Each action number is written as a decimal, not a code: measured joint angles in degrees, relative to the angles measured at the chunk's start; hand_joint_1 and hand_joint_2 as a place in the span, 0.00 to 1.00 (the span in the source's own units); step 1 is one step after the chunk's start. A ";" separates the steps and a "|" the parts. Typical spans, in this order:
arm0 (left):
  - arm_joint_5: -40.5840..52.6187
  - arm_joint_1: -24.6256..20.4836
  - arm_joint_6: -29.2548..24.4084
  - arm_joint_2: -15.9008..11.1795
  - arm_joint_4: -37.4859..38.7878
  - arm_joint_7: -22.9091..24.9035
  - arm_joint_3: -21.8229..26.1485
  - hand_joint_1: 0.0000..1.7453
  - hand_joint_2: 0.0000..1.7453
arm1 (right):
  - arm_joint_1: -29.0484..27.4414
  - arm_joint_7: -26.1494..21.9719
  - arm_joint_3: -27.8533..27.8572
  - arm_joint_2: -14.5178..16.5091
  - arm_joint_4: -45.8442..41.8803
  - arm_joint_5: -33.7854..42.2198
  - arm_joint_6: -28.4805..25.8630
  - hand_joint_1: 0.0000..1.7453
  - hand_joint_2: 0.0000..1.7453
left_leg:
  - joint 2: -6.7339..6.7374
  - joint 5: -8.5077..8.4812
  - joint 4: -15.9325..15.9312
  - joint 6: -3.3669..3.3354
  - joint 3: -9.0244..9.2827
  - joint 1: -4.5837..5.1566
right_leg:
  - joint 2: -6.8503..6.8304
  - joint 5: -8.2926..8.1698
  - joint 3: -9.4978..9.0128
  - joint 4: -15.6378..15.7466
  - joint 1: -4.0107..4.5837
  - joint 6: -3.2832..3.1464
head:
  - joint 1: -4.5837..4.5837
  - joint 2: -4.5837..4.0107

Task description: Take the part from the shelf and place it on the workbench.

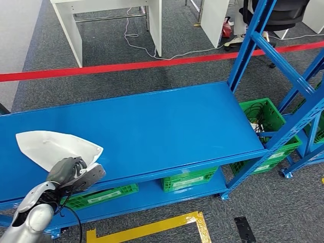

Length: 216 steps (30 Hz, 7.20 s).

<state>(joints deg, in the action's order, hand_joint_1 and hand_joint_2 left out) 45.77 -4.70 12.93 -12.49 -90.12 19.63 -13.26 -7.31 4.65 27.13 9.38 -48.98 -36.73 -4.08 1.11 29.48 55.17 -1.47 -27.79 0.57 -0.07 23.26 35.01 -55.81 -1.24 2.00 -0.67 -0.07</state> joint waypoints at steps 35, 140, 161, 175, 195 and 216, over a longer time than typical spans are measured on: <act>4.68 3.85 -17.49 3.09 -18.79 -15.77 2.29 1.00 1.00 | -5.18 -4.55 5.98 2.42 -2.50 -1.09 2.09 0.00 1.00 | 0.02 0.06 0.01 0.01 -0.18 0.01 | 0.06 0.06 0.25 -0.03 0.01 -0.06 | 0.01 0.00; -3.82 21.16 -36.57 10.61 -34.64 -32.11 4.43 1.00 1.00 | -10.60 -2.40 13.47 10.85 -14.25 9.09 15.28 0.00 1.00 | -0.19 3.95 11.73 1.61 -9.33 -0.27 | -0.41 7.63 -9.11 2.77 1.13 -2.68 | 0.35 0.00; -5.92 21.84 -35.34 10.43 -34.48 -30.89 4.36 1.00 1.00 | -13.37 0.62 10.59 10.92 -17.57 11.68 15.22 0.00 1.00 | 2.77 0.69 0.68 -0.41 -0.05 -0.86 | -1.75 6.35 -0.98 -6.24 0.68 0.98 | -0.36 0.00; -7.26 22.47 -34.74 9.50 -34.39 -29.60 4.34 1.00 1.00 | -14.64 1.42 8.61 10.99 -20.19 11.64 16.60 0.00 1.00 | -1.03 6.34 12.94 1.31 -3.99 -0.97 | 3.30 3.41 -1.77 -0.95 1.20 -2.24 | -0.17 0.00; -9.15 22.40 -34.76 9.02 -34.36 -28.44 4.66 1.00 1.00 | -15.04 2.80 8.69 10.97 -23.09 12.70 17.57 0.00 1.00 | 5.69 1.19 1.85 0.15 -0.18 -0.61 | -4.19 5.75 -4.49 -0.83 1.84 -0.30 | -0.86 0.00; -8.86 22.99 -34.55 8.80 -34.47 -28.99 5.76 1.00 1.00 | -14.08 0.82 9.67 10.99 -22.60 10.78 17.97 0.00 1.00 | -1.35 0.23 3.04 -0.47 -2.16 -1.46 | 1.75 9.02 2.84 -10.37 1.10 0.69 | -1.11 0.00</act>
<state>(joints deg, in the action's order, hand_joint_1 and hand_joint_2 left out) 36.91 18.30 -21.63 -3.69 -124.59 -9.37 -7.49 -21.39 5.47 36.80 20.38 -71.58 -25.95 13.90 -0.23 29.70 58.22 -1.94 -29.95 -0.89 1.69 32.28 37.85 -66.18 -0.14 2.69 -1.79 -0.07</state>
